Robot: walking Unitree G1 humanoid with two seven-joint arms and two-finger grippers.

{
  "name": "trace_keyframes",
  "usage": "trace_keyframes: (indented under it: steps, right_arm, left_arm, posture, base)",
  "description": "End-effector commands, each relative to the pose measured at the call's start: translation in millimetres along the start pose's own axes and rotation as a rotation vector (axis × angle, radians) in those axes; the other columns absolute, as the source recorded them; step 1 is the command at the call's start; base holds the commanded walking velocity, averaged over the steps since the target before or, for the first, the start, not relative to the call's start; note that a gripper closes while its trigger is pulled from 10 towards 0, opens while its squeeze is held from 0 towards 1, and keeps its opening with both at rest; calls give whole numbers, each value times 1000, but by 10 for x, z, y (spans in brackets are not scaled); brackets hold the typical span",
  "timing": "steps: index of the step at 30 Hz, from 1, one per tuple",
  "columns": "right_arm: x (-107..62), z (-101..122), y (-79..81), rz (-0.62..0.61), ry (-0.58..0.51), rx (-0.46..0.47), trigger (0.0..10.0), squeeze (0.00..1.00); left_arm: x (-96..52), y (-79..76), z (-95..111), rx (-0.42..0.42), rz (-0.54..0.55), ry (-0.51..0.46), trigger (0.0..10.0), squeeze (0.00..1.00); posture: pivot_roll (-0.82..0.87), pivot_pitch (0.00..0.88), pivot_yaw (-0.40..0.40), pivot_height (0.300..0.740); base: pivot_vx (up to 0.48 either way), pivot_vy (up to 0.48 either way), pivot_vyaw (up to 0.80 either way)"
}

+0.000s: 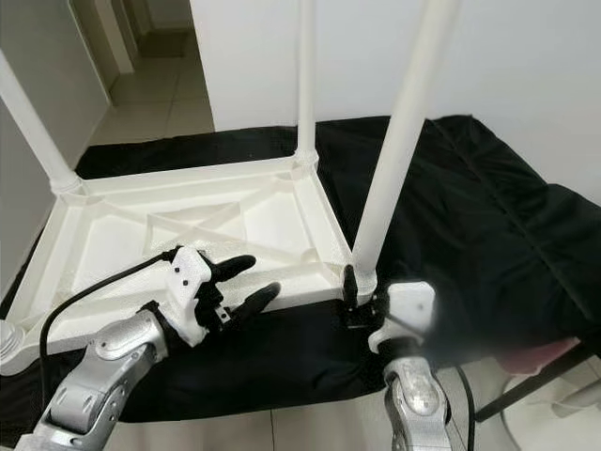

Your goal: Building children table

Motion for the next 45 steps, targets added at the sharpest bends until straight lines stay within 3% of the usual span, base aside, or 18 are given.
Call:
trace_keyframes:
  steps: [1, 2, 3, 7, 12, 13, 19, 29, 31, 32, 35, 45]
  right_arm:
    - [-58, -51, 104, 53, 23, -5, 4196, 0]
    - [-58, -51, 104, 53, 23, -5, 4196, 0]
    - [-99, -71, 125, 59, 35, 7, 0, 0]
    - [-155, -128, 174, 85, 67, 33, 0, 0]
    - [-108, -171, 206, 125, 92, 41, 0, 0]
    - [-63, -191, 211, 148, 103, 40, 10000, 0]
    - [94, -197, 232, 229, 118, 50, 10000, 0]
    - [240, -240, 124, 233, 134, 34, 10000, 0]
    - [270, -246, 91, 214, 131, 42, 10000, 0]
    - [325, -269, 80, 193, 127, 63, 10000, 0]
    - [348, -281, 69, 185, 125, 61, 10000, 0]
    - [395, -295, -118, 73, 111, 77, 10000, 0]
  left_arm:
    - [-57, 141, -42, 1, 158, 33, 10000, 0]
    - [-57, 141, -42, 1, 158, 33, 10000, 0]
    - [-86, 166, -55, 11, 179, 41, 10000, 0]
    - [-143, 226, -80, 27, 229, 54, 10000, 0]
    - [-143, 284, -66, 41, 256, 52, 10000, 0]
    - [-133, 284, -63, 53, 242, 55, 10000, 0]
    - [-128, 219, -109, 117, 148, 95, 10000, 0]
    - [-94, 15, -254, 182, 24, 181, 10000, 0]
    - [-99, -22, -361, 223, -22, 260, 10000, 0]
    - [-94, 111, -446, 213, 41, 336, 10000, 0]
    - [-89, 152, -462, 168, 65, 351, 10000, 0]
    - [-76, 249, -495, 192, 117, 390, 10000, 0]
  posture:
    - [-65, 0, 57, 740]
    - [-65, 0, 57, 740]
    - [-63, 0, 56, 740]
    - [-56, 0, 58, 740]
    - [-49, 0, 51, 740]
    - [-49, 0, 51, 740]
    - [-38, 0, 42, 740]
    - [-39, 0, 62, 740]
    - [-38, 0, 63, 740]
    - [-47, 0, 71, 740]
    - [-48, 0, 68, 740]
    - [-37, 0, 50, 740]
  base:
    - [0, 0, 0]
    - [0, 0, 0]
    - [0, 0, 0]
    - [0, 0, 0]
    - [0, 0, 0]
    - [0, 0, 0]
    - [0, 0, 0]
    - [0, 0, 0]
    - [0, 0, 0]
    - [0, 0, 0]
    - [0, 0, 0]
    - [0, 0, 0]
Point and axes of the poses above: a point about 5 cm out from each wrist's last joint towards the gripper, its own x axis pointing out of the wrist towards the gripper, its own z axis along the axis of the wrist's last joint, y = z × x, the point moved 3 cm from there along x, pointing out of the wrist towards the gripper, and after that the axes turned 8 degrees about x, right-handed, at the moved point
